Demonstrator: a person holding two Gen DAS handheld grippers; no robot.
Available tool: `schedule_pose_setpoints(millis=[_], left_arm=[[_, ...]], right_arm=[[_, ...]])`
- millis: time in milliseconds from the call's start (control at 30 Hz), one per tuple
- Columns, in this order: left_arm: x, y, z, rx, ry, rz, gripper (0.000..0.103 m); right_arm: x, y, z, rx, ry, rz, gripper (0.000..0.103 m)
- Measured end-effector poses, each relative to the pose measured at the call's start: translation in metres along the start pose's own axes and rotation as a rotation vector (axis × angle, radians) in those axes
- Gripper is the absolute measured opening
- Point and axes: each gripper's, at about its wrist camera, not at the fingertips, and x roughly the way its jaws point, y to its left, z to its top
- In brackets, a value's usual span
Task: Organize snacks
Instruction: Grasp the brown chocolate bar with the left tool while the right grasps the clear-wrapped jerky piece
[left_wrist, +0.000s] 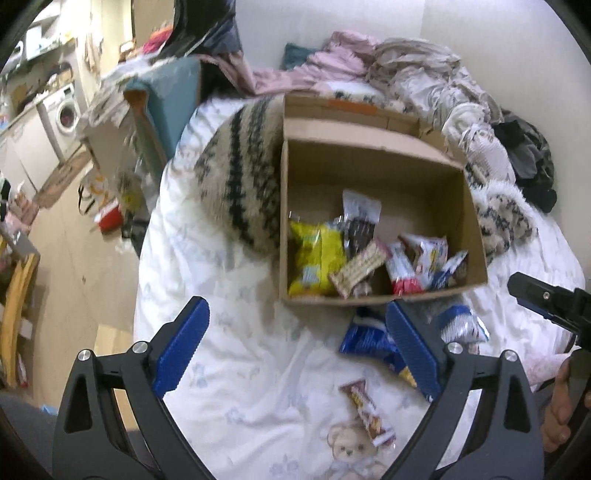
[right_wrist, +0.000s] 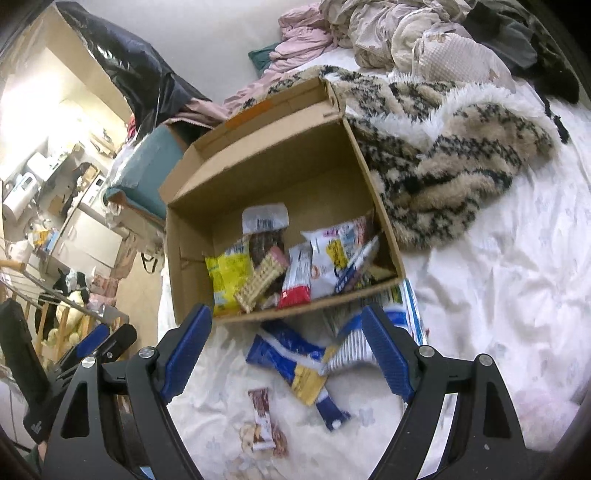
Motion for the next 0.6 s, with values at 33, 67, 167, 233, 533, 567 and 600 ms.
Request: schedule_pose_setpoints(millis=[33,67,167,233,533,567,600], left_arm=[[0.002,0.001,-0.004,-0.006,0.019,0.001,0.095],[0.004,0.002,-0.007,-0.012,0.035,-0.001,0.095],[0.011,0.005,-0.020,-0.046,0.107,-0.043,0.095],[0.016,0.001,-0.029,-0.046,0.145,-0.066,0.095],[0.076,-0.023,-0.073,-0.117,0.440,-0.155,0.078],[0.081,-0.031,-0.077,-0.101,0.450,-0.158,0.073],[0.086,-0.040,-0.080,-0.078,0.459,-0.159,0.072]], right_arm=[[0.000,0.000,-0.004,-0.005,0.007,-0.007,0.086],[-0.001,-0.001,-0.008,-0.008,0.013,-0.012,0.086],[0.000,-0.005,-0.020,-0.003,0.038,-0.016,0.086],[0.006,-0.012,-0.027,0.032,0.070,0.000,0.086],[0.023,-0.029,-0.040,0.116,0.141,-0.042,0.086],[0.023,-0.031,-0.040,0.123,0.137,-0.044,0.086],[0.022,-0.032,-0.040,0.129,0.136,-0.046,0.086]])
